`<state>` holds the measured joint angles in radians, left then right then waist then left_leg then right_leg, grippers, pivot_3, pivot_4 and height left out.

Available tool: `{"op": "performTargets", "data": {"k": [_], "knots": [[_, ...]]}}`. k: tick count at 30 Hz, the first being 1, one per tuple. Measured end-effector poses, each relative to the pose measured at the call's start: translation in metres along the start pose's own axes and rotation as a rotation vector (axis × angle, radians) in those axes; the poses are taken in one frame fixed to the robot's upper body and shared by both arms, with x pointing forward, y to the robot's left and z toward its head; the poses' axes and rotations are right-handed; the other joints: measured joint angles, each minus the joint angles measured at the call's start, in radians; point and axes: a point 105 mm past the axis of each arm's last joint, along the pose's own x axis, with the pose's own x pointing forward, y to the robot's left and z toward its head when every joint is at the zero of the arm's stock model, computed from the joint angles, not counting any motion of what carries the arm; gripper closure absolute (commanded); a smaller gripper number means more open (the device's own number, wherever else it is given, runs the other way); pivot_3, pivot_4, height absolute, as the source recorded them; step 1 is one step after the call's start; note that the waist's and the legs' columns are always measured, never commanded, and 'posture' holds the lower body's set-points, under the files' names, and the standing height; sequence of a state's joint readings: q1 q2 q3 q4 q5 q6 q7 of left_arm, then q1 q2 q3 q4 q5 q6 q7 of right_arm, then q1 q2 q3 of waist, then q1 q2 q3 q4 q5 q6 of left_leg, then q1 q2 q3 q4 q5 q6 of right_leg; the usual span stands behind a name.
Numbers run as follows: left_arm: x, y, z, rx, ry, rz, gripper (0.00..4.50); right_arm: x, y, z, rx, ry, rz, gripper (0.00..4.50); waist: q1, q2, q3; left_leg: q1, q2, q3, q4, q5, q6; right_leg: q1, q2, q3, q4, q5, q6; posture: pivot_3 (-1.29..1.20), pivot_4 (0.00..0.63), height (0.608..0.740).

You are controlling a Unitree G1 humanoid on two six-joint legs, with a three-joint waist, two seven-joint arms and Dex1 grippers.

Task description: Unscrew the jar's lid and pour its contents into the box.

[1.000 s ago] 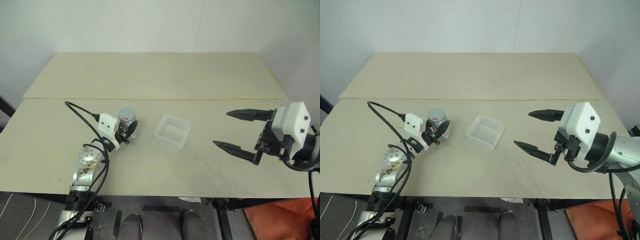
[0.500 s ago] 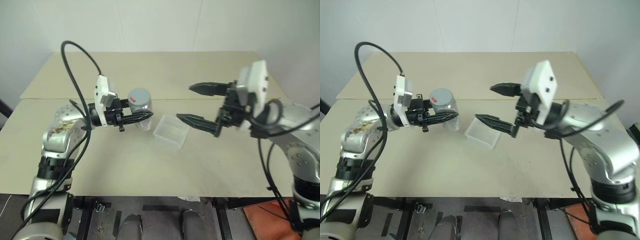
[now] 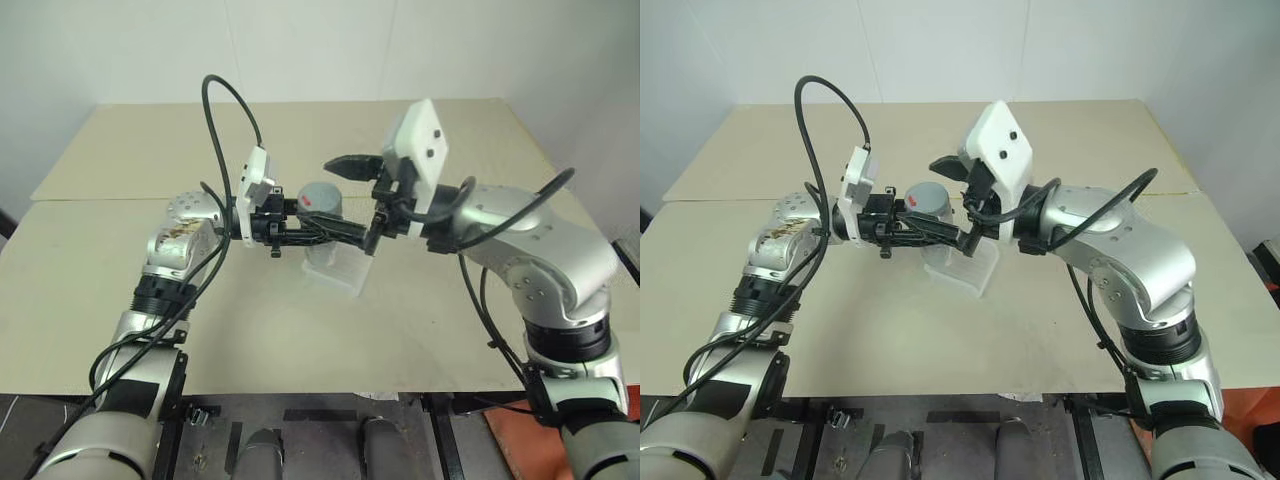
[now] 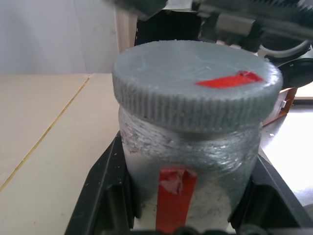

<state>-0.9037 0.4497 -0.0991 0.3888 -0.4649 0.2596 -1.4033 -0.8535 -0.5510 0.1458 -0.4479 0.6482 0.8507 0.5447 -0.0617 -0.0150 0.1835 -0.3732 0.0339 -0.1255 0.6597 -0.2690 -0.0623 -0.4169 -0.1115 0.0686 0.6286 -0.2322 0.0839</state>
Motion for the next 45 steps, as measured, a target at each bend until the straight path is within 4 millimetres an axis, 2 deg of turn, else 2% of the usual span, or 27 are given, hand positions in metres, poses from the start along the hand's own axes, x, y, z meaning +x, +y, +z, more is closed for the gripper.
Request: {"op": "performTargets", "data": {"k": [6, 10, 12, 18, 23, 27, 30, 32, 34, 35, 36, 41, 45], "knots": [[0.001, 0.001, 0.003, 0.025, 0.004, -0.011, 2.56, 0.004, -0.01, -0.005, 0.015, 0.024, -0.031, 0.0, -0.007, 0.0, 0.0, -0.004, 0.0, 0.0, 0.0, 0.001, -0.001, -0.004, 0.0, 0.0, 0.001, 0.0, 0.0, 0.0, 0.15, 0.74], [0.0, 0.002, 0.003, 0.031, 0.011, -0.007, 2.56, 0.007, -0.007, -0.007, 0.04, 0.023, -0.003, 1.31, -0.01, 0.0, 0.0, -0.004, 0.0, 0.0, 0.0, 0.001, -0.001, -0.004, 0.0, 0.0, 0.001, 0.0, 0.0, 0.0, 0.15, 0.74], [-0.001, 0.002, 0.003, 0.035, 0.014, -0.004, 2.56, 0.008, -0.006, -0.007, 0.046, 0.024, 0.002, 1.76, -0.01, 0.0, 0.0, -0.004, 0.0, 0.0, 0.0, 0.001, -0.001, -0.004, 0.0, 0.0, 0.002, 0.0, 0.0, 0.0, 0.15, 0.74], [-0.001, 0.002, 0.004, 0.036, 0.014, -0.027, 2.56, 0.008, -0.006, -0.007, 0.06, 0.013, 0.065, 1.76, -0.01, 0.0, 0.0, -0.004, 0.0, 0.0, 0.0, 0.001, -0.001, -0.004, 0.0, 0.0, 0.002, 0.0, 0.0, 0.0, 0.15, 0.74], [-0.001, -0.012, 0.007, 0.005, -0.003, -0.15, 2.56, 0.005, -0.004, -0.006, 0.059, -0.052, 0.297, 1.76, -0.013, 0.0, 0.0, -0.004, 0.0, 0.0, 0.0, 0.001, -0.001, -0.004, 0.0, 0.0, 0.001, 0.0, 0.0, 0.0, 0.15, 0.74], [-0.003, -0.026, 0.018, 0.018, 0.01, -0.243, 2.56, 0.004, 0.0, 0.002, -0.004, -0.113, 0.527, 1.76, -0.03, 0.001, 0.001, -0.004, 0.0, -0.001, 0.0, 0.001, -0.002, -0.004, 0.0, 0.0, 0.003, 0.0, 0.0, 0.0, 0.15, 0.74], [-0.002, -0.033, 0.019, 0.033, 0.029, -0.279, 2.56, 0.003, 0.003, 0.002, -0.058, -0.133, 0.638, 1.76, -0.035, 0.001, 0.001, -0.004, 0.0, -0.001, 0.0, 0.002, -0.003, -0.004, 0.0, 0.0, 0.003, 0.0, 0.0, 0.0, 0.15, 0.74], [0.0, -0.035, 0.017, 0.024, 0.02, -0.283, 2.56, 0.005, 0.003, 0.0, -0.075, -0.141, 0.67, 1.04, -0.036, 0.001, 0.001, -0.003, 0.0, -0.001, 0.0, 0.002, -0.003, -0.004, 0.0, 0.0, 0.003, 0.0, 0.0, 0.0, 0.15, 0.74], [-0.001, -0.036, 0.014, 0.007, 0.004, -0.281, 2.56, 0.007, 0.003, -0.004, -0.096, -0.134, 0.679, 0.55, -0.036, 0.001, 0.001, -0.003, 0.0, -0.001, 0.0, 0.002, -0.004, -0.004, 0.0, 0.0, 0.003, 0.0, 0.0, 0.0, 0.15, 0.74], [0.001, -0.037, 0.012, -0.001, -0.007, -0.281, 2.56, 0.009, 0.004, -0.005, -0.096, -0.132, 0.678, 0.13, -0.036, 0.001, 0.001, -0.003, 0.0, -0.001, 0.0, 0.002, -0.004, -0.005, 0.0, 0.0, 0.003, 0.0, 0.0, 0.0, 0.15, 0.74], [0.001, -0.037, 0.011, -0.004, -0.009, -0.279, 2.56, 0.011, 0.004, -0.007, -0.096, -0.127, 0.669, 0.02, -0.036, 0.001, 0.001, -0.004, 0.0, -0.001, 0.0, 0.003, -0.004, -0.005, 0.0, 0.0, 0.004, 0.0, 0.0, 0.0, 0.15, 0.74], [-0.007, -0.032, 0.01, -0.01, -0.005, -0.191, 2.56, 0.006, -0.004, -0.012, -0.112, -0.13, 0.513, 0.02, -0.033, 0.001, 0.001, -0.004, 0.0, -0.002, 0.0, 0.006, -0.009, -0.005, 0.0, 0.0, 0.005, 0.0, 0.0, 0.0, 0.15, 0.74], [-0.02, -0.024, 0.013, 0.015, 0.021, -0.124, 2.56, -0.019, -0.018, -0.02, -0.096, -0.091, 0.32, 0.02, -0.027, 0.001, 0.001, -0.005, 0.0, -0.002, 0.0, 0.005, -0.008, -0.005, 0.0, 0.0, 0.004, 0.0, 0.0, 0.0, 0.15, 0.74]]}}
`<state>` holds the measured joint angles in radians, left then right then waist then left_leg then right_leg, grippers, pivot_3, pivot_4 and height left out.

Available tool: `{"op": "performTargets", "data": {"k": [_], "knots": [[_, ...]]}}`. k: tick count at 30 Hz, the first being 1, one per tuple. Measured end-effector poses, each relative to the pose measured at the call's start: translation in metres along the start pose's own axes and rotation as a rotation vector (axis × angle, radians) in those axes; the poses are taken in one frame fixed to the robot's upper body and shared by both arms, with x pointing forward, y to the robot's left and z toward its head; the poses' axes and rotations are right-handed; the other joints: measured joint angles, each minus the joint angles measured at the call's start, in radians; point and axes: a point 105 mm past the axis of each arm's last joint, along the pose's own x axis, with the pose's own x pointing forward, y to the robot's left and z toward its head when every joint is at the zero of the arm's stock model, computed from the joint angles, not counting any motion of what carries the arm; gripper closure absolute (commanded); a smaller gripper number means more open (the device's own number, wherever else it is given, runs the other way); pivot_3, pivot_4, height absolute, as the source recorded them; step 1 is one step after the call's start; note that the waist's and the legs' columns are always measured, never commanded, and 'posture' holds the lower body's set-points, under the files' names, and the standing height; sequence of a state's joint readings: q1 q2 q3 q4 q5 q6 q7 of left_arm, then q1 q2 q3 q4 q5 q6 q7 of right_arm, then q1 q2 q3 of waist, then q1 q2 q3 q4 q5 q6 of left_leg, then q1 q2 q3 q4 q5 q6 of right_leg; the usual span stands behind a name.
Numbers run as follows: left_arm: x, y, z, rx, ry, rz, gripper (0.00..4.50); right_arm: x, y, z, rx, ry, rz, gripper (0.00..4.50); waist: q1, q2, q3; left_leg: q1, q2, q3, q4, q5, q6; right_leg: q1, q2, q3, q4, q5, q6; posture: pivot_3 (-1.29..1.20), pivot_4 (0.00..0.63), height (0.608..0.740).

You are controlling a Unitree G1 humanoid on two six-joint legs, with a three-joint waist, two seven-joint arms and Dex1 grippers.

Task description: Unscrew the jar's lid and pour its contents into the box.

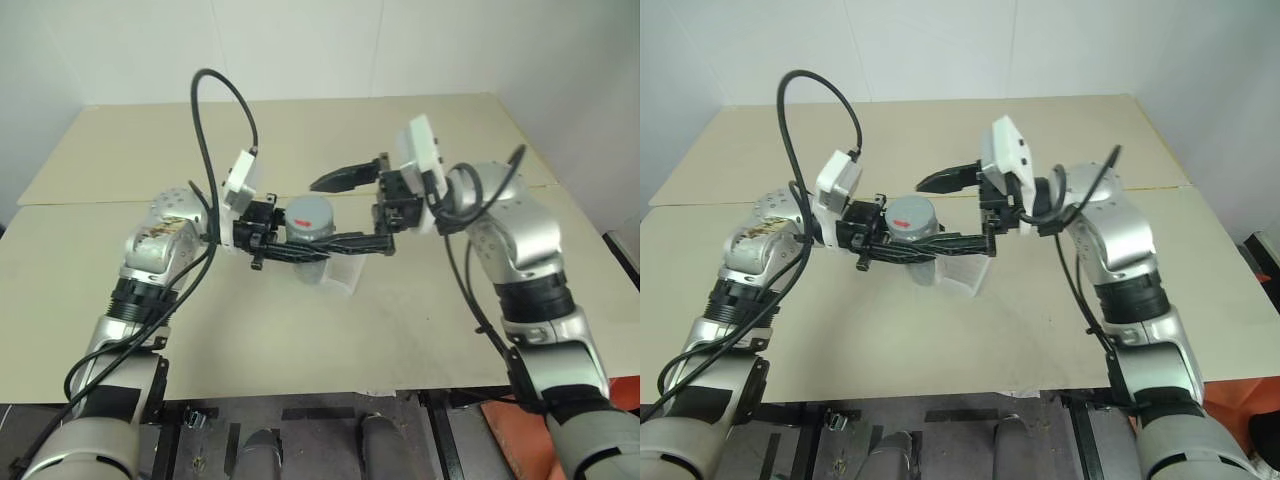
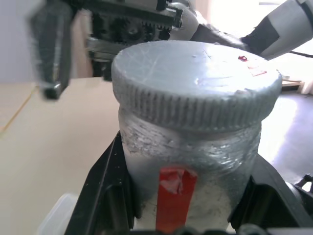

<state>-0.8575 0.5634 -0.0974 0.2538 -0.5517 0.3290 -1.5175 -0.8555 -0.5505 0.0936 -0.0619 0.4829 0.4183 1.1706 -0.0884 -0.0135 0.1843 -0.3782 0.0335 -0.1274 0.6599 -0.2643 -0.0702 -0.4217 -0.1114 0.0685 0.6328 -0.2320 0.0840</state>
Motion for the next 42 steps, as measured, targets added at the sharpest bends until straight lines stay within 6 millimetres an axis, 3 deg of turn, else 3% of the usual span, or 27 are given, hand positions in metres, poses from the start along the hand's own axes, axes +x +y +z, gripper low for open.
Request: {"op": "performTargets", "data": {"k": [3, 9, 18, 27, 35, 42], "knots": [[-0.008, 0.005, -0.003, -0.015, 0.003, 0.049, 2.56, -0.018, -0.003, 0.003, -0.003, 0.028, -0.172, 0.02, 0.002, 0.0, 0.0, 0.001, 0.0, 0.0, 0.0, -0.001, 0.002, 0.0, 0.0, 0.0, -0.001, 0.0, 0.0, 0.0, 0.15, 0.74], [-0.004, 0.013, -0.01, -0.027, -0.003, 0.081, 2.56, -0.011, 0.004, 0.024, -0.017, 0.024, -0.334, 0.02, -0.006, 0.0, 0.0, 0.001, 0.0, 0.0, 0.0, -0.002, 0.004, 0.0, 0.0, 0.001, -0.001, 0.0, 0.0, 0.0, 0.15, 0.74], [0.007, 0.016, -0.007, 0.01, -0.01, 0.047, 2.56, 0.032, 0.022, 0.025, 0.052, 0.042, -0.282, 0.02, -0.009, 0.0, 0.0, 0.002, 0.0, 0.0, 0.0, -0.002, 0.004, 0.0, 0.0, 0.001, -0.001, 0.0, 0.0, 0.0, 0.15, 0.74], [0.009, 0.016, -0.009, 0.003, -0.014, 0.04, 2.56, 0.048, 0.004, 0.013, 0.056, 0.104, -0.316, 0.02, -0.008, 0.0, 0.0, 0.001, 0.0, 0.0, 0.0, -0.002, 0.004, 0.0, 0.0, 0.0, 0.0, 0.0, 0.0, 0.0, 0.15, 0.74], [0.008, 0.017, -0.01, 0.003, -0.007, 0.047, 2.56, 0.045, 0.002, 0.01, 0.063, 0.103, -0.28, 0.02, -0.008, 0.0, 0.0, 0.001, 0.0, 0.0, 0.0, -0.002, 0.004, 0.0, 0.0, 0.0, 0.0, 0.0, 0.0, 0.0, 0.15, 0.74], [-0.003, 0.019, -0.006, 0.016, 0.003, 0.086, 2.56, 0.024, -0.001, 0.01, 0.081, 0.102, -0.243, 0.02, -0.008, 0.0, 0.0, 0.001, 0.0, 0.0, 0.0, -0.002, 0.004, 0.0, 0.0, 0.0, -0.001, 0.0, 0.0, 0.0, 0.15, 0.74]]}}
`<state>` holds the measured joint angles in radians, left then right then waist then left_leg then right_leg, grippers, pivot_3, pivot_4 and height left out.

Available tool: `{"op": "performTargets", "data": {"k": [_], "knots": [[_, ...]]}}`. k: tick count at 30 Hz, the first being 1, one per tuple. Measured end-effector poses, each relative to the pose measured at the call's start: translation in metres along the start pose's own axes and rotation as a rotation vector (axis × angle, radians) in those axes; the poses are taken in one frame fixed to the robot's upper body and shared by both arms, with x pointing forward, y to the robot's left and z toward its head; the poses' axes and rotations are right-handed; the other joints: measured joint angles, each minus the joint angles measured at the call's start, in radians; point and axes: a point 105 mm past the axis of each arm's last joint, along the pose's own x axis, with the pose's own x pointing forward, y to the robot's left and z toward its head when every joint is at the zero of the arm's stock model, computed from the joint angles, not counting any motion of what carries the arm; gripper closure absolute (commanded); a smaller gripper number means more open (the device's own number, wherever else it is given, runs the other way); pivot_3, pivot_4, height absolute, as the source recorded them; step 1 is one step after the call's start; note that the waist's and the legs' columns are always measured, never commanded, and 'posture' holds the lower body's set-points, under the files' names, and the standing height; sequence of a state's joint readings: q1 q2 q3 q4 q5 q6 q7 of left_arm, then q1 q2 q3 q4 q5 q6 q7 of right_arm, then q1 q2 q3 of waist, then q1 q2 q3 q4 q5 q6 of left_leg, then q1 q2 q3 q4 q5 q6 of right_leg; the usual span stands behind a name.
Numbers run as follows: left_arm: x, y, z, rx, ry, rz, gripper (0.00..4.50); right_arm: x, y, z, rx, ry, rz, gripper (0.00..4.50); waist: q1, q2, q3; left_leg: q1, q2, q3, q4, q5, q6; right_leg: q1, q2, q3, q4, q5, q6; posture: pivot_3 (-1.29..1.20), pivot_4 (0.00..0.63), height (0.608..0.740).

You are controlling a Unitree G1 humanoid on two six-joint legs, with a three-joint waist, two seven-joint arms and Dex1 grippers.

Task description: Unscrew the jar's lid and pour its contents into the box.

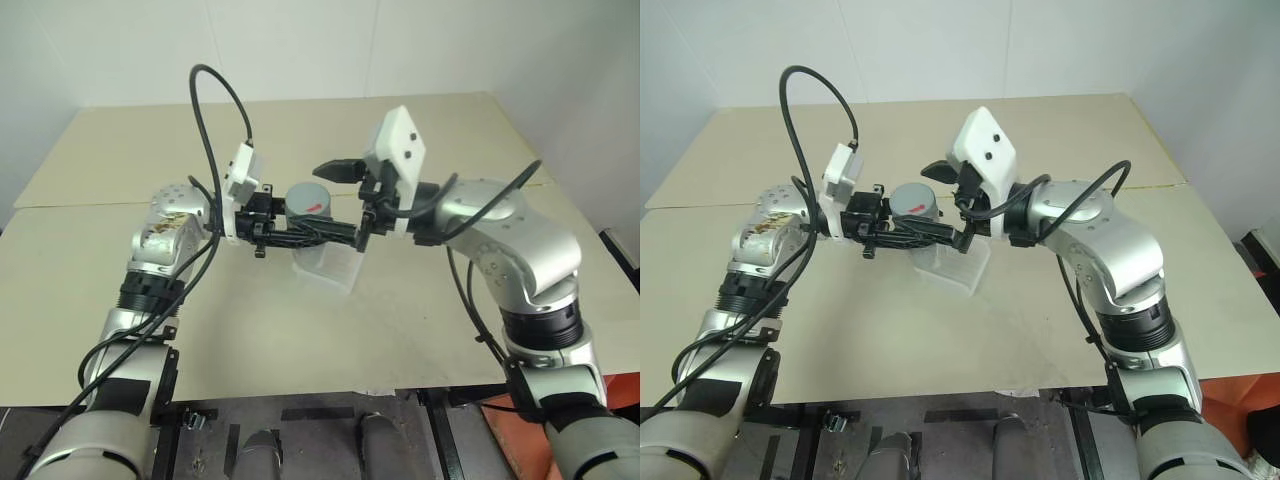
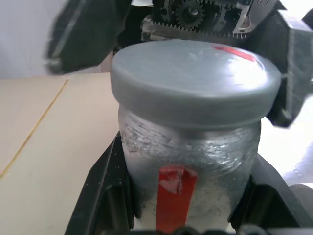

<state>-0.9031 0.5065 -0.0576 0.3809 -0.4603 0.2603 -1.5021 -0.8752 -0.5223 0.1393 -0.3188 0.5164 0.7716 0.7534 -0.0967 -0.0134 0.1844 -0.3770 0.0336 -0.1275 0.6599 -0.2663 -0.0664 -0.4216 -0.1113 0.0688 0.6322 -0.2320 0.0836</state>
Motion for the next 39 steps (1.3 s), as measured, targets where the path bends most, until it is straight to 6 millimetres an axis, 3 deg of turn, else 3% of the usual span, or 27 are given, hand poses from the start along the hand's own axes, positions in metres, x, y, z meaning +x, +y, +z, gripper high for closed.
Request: {"op": "performTargets", "data": {"k": [2, 6, 12, 17, 22, 25, 30, 39], "knots": [[-0.005, 0.001, 0.001, 0.003, 0.005, 0.018, 2.56, -0.01, -0.008, -0.004, 0.013, 0.009, -0.024, 0.02, 0.0, 0.0, 0.0, 0.0, 0.0, 0.0, 0.0, 0.0, 0.0, 0.0, 0.0, 0.0, 0.0, 0.0, 0.0, 0.0, 0.15, 0.74], [-0.009, -0.004, -0.001, 0.005, 0.01, -0.003, 2.56, -0.041, -0.047, -0.016, 0.046, 0.053, -0.199, 0.02, 0.005, 0.0, 0.0, 0.0, 0.0, 0.0, 0.0, 0.0, 0.0, 0.0, 0.0, 0.0, 0.0, 0.0, 0.0, 0.0, 0.15, 0.74], [-0.008, -0.003, 0.0, 0.008, 0.009, 0.008, 2.56, -0.043, -0.035, -0.019, 0.055, 0.047, -0.136, 0.02, -0.001, 0.0, 0.0, 0.0, 0.0, 0.0, 0.0, 0.0, 0.0, 0.0, 0.0, 0.0, 0.0, 0.0, 0.0, 0.0, 0.15, 0.74], [0.0, -0.002, -0.002, 0.001, -0.015, 0.008, 2.56, -0.032, -0.002, 0.005, 0.028, -0.041, 0.01, 0.02, 0.0, 0.0, 0.0, 0.0, 0.0, 0.0, 0.0, 0.0, 0.0, 0.0, 0.0, 0.0, 0.0, 0.0, 0.0, 0.0, 0.15, 0.74], [0.004, -0.002, -0.004, -0.007, -0.019, 0.005, 2.56, -0.01, 0.012, 0.018, 0.025, -0.093, 0.056, 0.02, -0.003, 0.0, 0.0, 0.0, 0.0, 0.0, 0.0, 0.0, 0.0, 0.0, 0.0, 0.0, 0.0, 0.0, 0.0, 0.0, 0.15, 0.74], [0.006, -0.003, -0.004, -0.007, -0.022, -0.004, 2.56, 0.005, 0.015, 0.024, 0.008, -0.096, 0.064, 0.02, -0.001, 0.0, 0.0, 0.0, 0.0, 0.0, 0.0, 0.0, 0.0, 0.0, 0.0, 0.0, 0.001, 0.0, 0.0, 0.0, 0.15, 0.74], [0.007, -0.003, -0.004, -0.004, -0.022, -0.006, 2.56, 0.022, 0.014, 0.017, 0.034, -0.068, 0.069, 0.02, 0.0, 0.0, 0.0, 0.0, 0.0, 0.0, 0.0, 0.0, 0.0, 0.0, 0.0, 0.0, 0.002, 0.0, 0.0, 0.0, 0.15, 0.74], [0.007, -0.004, -0.001, 0.012, -0.019, -0.009, 2.56, 0.03, 0.005, 0.008, 0.082, -0.035, 0.064, 0.02, 0.0, 0.0, 0.0, 0.0, 0.0, 0.0, 0.0, 0.0, 0.0, 0.0, 0.0, 0.0, 0.002, 0.0, 0.0, 0.0, 0.15, 0.74]]}}
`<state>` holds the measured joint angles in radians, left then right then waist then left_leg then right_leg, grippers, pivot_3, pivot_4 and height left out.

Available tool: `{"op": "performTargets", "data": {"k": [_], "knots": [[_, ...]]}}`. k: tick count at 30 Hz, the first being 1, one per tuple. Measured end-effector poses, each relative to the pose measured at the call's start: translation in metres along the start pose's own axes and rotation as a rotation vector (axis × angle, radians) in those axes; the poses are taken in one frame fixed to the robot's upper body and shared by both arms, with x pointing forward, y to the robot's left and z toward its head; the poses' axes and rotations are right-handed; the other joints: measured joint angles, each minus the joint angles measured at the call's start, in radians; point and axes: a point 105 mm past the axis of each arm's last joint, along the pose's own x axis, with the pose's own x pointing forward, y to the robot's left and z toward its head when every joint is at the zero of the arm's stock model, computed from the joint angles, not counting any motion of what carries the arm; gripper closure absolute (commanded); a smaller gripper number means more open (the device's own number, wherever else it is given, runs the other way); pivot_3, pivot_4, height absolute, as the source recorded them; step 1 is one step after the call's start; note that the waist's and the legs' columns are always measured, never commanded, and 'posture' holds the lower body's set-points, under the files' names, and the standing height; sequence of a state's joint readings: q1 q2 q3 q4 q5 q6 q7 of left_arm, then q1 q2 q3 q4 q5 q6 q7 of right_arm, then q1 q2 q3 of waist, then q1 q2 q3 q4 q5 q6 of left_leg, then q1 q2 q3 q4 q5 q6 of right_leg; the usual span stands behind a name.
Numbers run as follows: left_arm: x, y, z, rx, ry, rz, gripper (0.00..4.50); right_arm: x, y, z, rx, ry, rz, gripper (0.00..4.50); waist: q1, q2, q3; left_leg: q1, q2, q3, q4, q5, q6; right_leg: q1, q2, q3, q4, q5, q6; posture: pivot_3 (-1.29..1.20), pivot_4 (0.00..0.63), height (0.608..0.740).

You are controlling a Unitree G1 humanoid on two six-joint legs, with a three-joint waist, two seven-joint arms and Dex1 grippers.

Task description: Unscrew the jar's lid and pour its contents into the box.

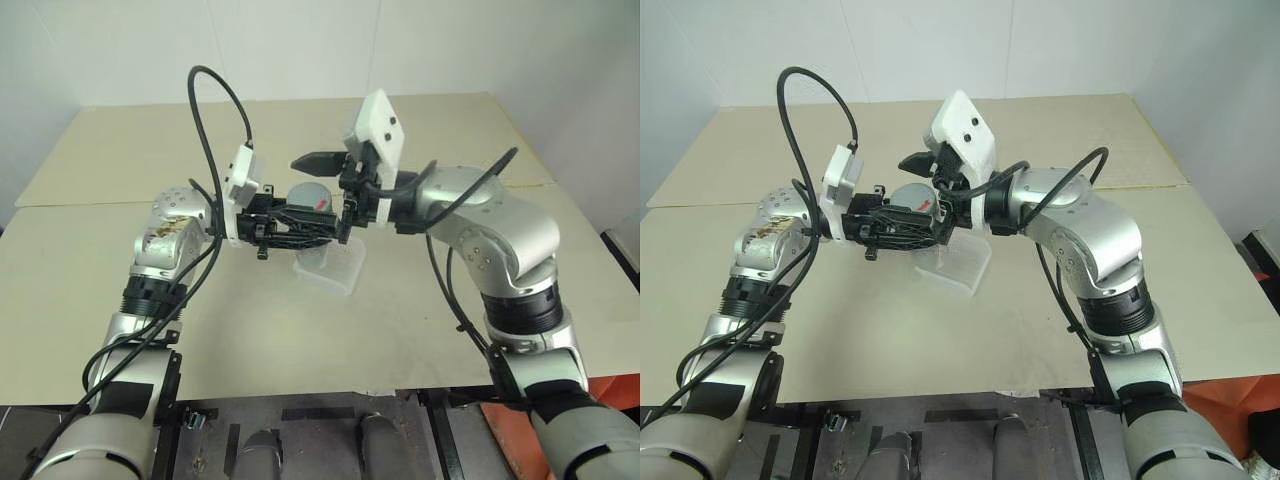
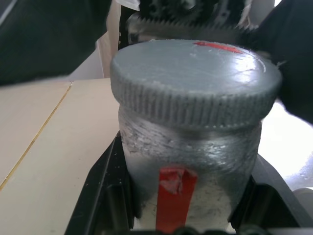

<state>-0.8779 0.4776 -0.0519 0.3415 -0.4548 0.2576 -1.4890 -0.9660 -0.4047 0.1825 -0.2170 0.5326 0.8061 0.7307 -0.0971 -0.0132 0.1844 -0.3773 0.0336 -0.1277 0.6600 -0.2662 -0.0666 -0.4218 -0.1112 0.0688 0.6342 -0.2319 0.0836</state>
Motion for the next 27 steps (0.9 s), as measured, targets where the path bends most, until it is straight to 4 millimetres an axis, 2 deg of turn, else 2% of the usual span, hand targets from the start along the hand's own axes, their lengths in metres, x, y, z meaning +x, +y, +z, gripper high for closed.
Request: {"op": "performTargets", "data": {"k": [7, 15, 17, 20, 21, 27], "knots": [[-0.006, 0.001, -0.004, -0.013, 0.016, 0.032, 2.56, -0.009, -0.004, -0.005, 0.001, 0.029, 0.007, 0.02, 0.0, 0.0, 0.0, 0.0, 0.0, 0.0, 0.0, 0.0, 0.0, 0.0, 0.0, 0.0, 0.004, 0.0, 0.0, 0.0, 0.15, 0.74], [-0.01, 0.004, -0.004, -0.017, 0.023, 0.062, 2.56, -0.03, -0.01, -0.011, 0.007, 0.055, -0.015, 0.02, 0.0, 0.0, 0.0, 0.0, 0.0, 0.0, 0.0, 0.0, 0.0, 0.0, 0.0, 0.0, 0.004, 0.0, 0.0, 0.0, 0.15, 0.74], [-0.014, 0.005, -0.003, -0.014, 0.024, 0.076, 2.56, -0.04, -0.017, -0.011, 0.003, 0.064, -0.051, 0.02, 0.0, 0.0, 0.0, 0.0, 0.0, 0.0, 0.0, 0.0, 0.0, 0.0, 0.0, 0.0, 0.004, 0.0, 0.0, 0.0, 0.15, 0.74], [-0.014, 0.002, -0.002, -0.012, 0.024, 0.049, 2.56, -0.064, -0.04, -0.015, 0.01, 0.087, -0.191, 0.02, 0.003, 0.0, 0.0, 0.0, 0.0, 0.0, 0.0, 0.0, 0.0, 0.0, 0.0, 0.0, 0.003, 0.0, 0.0, 0.0, 0.15, 0.74], [-0.014, 0.002, -0.002, -0.012, 0.025, 0.046, 2.56, -0.067, -0.042, -0.014, 0.008, 0.084, -0.205, 0.02, 0.002, 0.0, 0.0, 0.0, 0.0, 0.0, 0.0, 0.0, 0.0, 0.0, 0.0, 0.0, 0.003, 0.0, 0.0, 0.0, 0.15, 0.74], [-0.013, 0.002, -0.003, -0.015, 0.02, 0.041, 2.56, -0.072, -0.031, -0.015, 0.001, 0.087, -0.178, 0.02, 0.0, 0.0, 0.0, 0.0, 0.0, 0.0, 0.0, 0.0, 0.0, 0.0, 0.0, 0.0, 0.004, 0.0, 0.0, 0.0, 0.15, 0.74]]}}
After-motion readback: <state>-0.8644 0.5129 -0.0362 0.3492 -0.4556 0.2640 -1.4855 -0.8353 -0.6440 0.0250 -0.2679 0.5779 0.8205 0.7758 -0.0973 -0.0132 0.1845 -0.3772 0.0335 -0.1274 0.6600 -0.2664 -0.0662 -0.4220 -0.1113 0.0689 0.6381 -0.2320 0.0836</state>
